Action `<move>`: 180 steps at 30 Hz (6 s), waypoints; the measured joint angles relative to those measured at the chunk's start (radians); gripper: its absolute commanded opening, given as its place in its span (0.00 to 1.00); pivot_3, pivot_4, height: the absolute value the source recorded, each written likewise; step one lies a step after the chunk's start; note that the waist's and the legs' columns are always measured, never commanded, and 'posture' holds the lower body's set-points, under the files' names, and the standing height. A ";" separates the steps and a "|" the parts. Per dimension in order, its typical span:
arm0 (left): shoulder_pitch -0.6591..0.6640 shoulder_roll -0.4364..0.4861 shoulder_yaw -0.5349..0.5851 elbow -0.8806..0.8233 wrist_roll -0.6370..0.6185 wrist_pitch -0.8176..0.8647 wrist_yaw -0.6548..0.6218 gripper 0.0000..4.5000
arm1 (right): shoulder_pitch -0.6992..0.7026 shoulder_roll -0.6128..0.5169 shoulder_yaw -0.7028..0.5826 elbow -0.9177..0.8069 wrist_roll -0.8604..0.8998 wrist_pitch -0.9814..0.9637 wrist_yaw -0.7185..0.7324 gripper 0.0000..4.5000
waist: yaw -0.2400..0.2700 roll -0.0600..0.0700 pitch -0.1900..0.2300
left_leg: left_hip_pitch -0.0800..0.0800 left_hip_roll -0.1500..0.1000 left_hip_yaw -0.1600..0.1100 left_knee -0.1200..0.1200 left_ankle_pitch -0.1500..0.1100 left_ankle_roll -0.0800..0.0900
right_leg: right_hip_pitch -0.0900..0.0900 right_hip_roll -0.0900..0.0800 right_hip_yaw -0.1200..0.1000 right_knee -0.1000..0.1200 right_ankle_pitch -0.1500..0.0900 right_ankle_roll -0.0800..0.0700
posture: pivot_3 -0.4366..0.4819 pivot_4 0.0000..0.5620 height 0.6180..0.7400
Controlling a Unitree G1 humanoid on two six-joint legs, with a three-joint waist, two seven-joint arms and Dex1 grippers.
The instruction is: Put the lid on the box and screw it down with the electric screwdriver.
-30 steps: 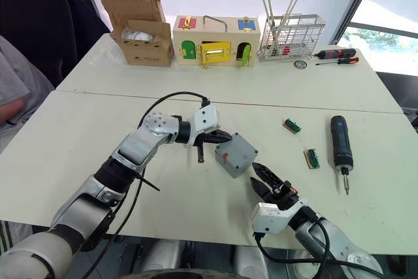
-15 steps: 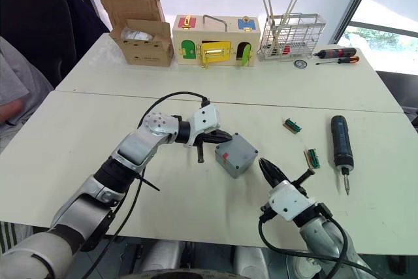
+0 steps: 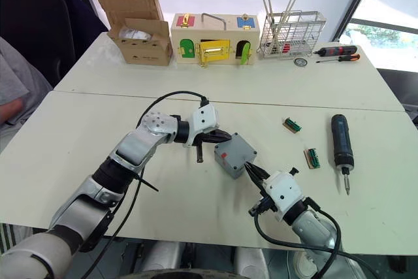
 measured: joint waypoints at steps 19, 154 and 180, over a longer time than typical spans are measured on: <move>0.014 0.008 0.012 -0.055 -0.004 0.054 -0.001 0.00 | -0.009 0.014 -0.002 0.018 -0.016 -0.006 0.003 0.02 | -0.001 0.004 0.006 | -0.002 0.000 0.000 -0.001 0.000 0.000 | -0.002 0.000 0.000 -0.001 0.000 0.000 | 0.48 0.27 0.92; 0.288 0.213 0.147 -0.640 -0.464 0.368 0.098 0.00 | -0.211 0.119 -0.524 0.052 0.518 0.762 -0.051 0.01 | 0.000 0.007 0.026 | -0.016 -0.001 0.000 0.001 0.008 -0.010 | -0.018 0.008 0.000 0.016 0.002 -0.001 | 0.48 0.27 0.92; 0.388 0.268 0.390 -0.593 -0.507 0.449 0.233 0.00 | -0.520 0.035 -0.229 -0.030 0.640 0.793 0.144 0.01 | -0.019 0.004 0.029 | -0.016 0.000 -0.001 0.001 0.008 -0.010 | -0.018 0.009 -0.001 0.016 0.003 0.003 | 0.48 0.27 0.92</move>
